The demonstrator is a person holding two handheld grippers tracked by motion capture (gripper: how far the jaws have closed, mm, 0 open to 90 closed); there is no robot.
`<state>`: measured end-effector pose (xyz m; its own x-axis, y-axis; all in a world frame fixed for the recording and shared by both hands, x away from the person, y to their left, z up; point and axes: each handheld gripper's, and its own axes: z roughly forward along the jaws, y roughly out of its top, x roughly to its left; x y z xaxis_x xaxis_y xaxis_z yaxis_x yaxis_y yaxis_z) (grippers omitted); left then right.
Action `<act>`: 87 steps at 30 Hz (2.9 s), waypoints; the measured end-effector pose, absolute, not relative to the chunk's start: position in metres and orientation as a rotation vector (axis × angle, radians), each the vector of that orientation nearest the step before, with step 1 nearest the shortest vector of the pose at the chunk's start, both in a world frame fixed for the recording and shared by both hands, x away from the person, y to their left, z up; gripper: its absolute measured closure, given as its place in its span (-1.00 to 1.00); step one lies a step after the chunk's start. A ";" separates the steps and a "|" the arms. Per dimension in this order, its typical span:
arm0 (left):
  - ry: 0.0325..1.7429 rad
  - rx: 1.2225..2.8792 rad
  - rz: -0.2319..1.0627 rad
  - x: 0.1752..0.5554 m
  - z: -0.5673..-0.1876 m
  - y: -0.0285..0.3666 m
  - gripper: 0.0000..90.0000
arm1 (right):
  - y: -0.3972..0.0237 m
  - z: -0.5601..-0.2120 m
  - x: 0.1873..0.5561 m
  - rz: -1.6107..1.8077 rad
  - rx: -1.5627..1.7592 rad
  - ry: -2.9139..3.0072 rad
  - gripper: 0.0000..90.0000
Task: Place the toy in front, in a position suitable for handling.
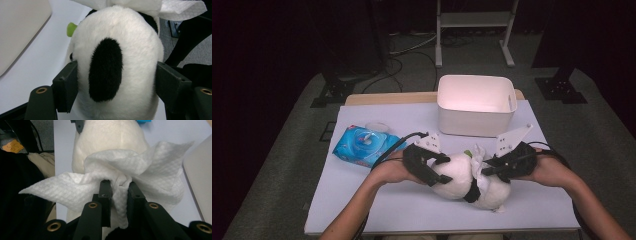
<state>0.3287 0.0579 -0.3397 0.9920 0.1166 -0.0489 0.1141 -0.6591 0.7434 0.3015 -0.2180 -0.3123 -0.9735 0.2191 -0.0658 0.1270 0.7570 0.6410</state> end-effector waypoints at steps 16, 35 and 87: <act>0.150 2.233 -0.020 0.331 -0.339 0.058 -0.63 | -0.238 -0.326 0.298 1.065 0.348 2.803 0.70; 0.159 2.170 -0.097 0.337 -0.355 0.049 -0.76 | -0.278 -0.333 0.290 1.048 0.475 2.762 0.70; 0.136 2.131 -0.015 0.334 -0.307 0.058 -0.47 | -0.273 -0.307 0.295 1.337 0.421 2.624 0.79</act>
<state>0.3336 0.0576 -0.3072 0.9937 0.0921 -0.0645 0.1037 -0.5286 0.8425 0.2950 -0.2733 -0.3068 -0.9464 0.3225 -0.0195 0.1738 0.5590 0.8108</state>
